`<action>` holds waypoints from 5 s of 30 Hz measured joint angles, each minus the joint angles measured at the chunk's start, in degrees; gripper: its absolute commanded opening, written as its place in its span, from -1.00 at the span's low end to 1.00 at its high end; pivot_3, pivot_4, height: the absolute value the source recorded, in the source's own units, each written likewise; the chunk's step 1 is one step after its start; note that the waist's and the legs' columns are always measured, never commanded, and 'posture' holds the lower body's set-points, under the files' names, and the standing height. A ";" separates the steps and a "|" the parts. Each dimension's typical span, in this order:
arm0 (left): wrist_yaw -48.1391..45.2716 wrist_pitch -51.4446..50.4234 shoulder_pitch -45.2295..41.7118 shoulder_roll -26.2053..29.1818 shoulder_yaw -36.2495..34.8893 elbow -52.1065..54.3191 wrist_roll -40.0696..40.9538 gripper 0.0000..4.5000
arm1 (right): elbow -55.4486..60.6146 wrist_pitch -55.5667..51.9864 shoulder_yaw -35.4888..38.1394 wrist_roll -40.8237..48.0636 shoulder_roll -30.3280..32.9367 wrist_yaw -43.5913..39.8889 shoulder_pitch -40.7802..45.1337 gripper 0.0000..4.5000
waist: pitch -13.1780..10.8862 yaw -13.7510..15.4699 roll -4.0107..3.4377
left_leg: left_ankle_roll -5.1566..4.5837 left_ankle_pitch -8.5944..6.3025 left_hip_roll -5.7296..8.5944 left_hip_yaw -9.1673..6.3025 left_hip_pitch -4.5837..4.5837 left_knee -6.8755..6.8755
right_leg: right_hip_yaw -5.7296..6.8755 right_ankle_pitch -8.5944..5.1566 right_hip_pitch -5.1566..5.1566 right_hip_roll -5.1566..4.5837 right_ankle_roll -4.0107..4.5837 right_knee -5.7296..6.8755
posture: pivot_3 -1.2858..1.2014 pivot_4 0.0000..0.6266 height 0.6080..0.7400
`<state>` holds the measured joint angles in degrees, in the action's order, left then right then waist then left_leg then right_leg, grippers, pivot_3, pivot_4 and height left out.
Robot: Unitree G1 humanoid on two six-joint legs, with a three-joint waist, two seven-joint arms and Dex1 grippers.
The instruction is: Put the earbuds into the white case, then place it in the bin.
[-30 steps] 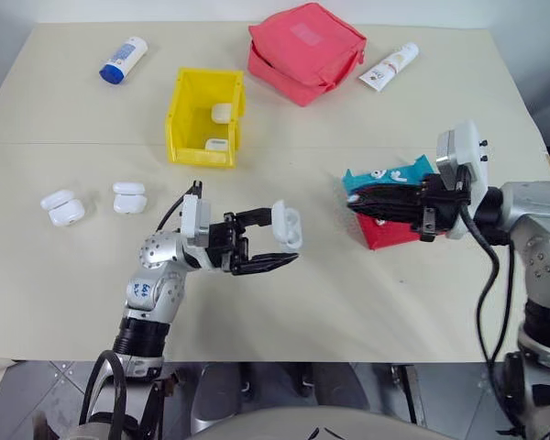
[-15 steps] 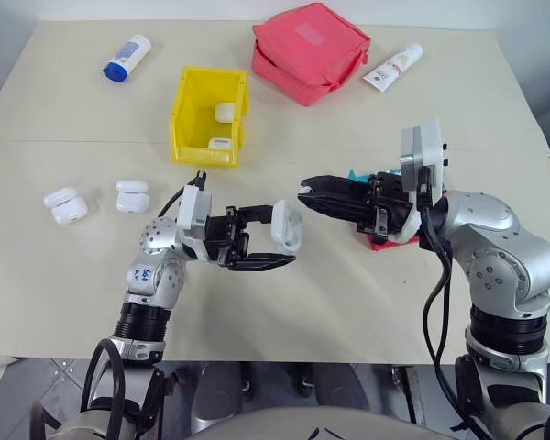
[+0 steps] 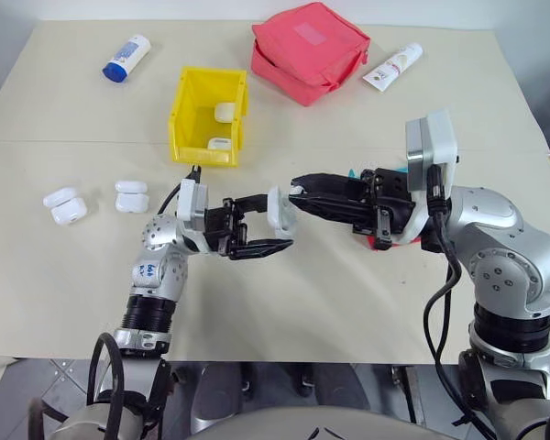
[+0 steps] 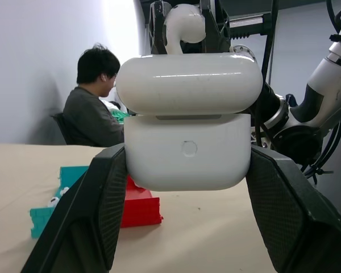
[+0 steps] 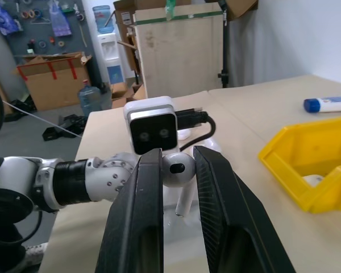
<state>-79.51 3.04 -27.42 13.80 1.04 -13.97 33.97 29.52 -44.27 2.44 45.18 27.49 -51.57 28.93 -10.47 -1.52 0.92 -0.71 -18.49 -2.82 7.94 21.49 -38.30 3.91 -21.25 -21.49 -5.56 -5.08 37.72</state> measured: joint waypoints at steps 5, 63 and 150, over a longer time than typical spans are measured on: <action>-1.62 0.89 -0.22 -0.23 0.21 -0.19 -0.47 0.24 | -0.85 3.45 -3.48 -2.22 -0.66 0.06 -0.07 -0.80 | 0.00 -0.02 0.00 | 0.00 0.00 0.00 0.00 0.00 0.01 | 0.00 0.00 0.00 0.00 0.00 0.00 | 0.03 -0.52 1.00; 0.89 -2.33 -1.21 -2.04 2.01 1.78 -2.33 0.24 | 0.54 15.13 -2.64 0.66 1.53 4.96 -10.24 -0.80 | 0.00 0.04 0.01 | -0.01 0.00 0.00 -0.05 0.02 0.01 | 0.03 0.00 0.00 -0.02 0.00 -0.05 | 0.03 -0.52 1.00; -2.92 0.20 -1.27 -1.61 -0.67 -0.16 -2.00 0.24 | -2.72 12.69 -4.62 -2.31 -2.50 8.08 -5.16 -0.80 | -0.01 0.02 0.02 | -0.04 0.02 0.06 -0.43 0.35 -0.06 | 0.46 0.00 0.02 -0.08 -0.01 -0.04 | 0.03 -0.52 1.00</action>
<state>-82.43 3.25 -28.69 12.19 0.37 -14.13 31.97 26.80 -31.58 -2.18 42.88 24.99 -43.49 23.77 -10.48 -1.50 0.94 -0.75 -18.47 -2.76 7.52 21.84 -38.37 4.37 -21.24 -21.47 -5.64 -5.08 37.68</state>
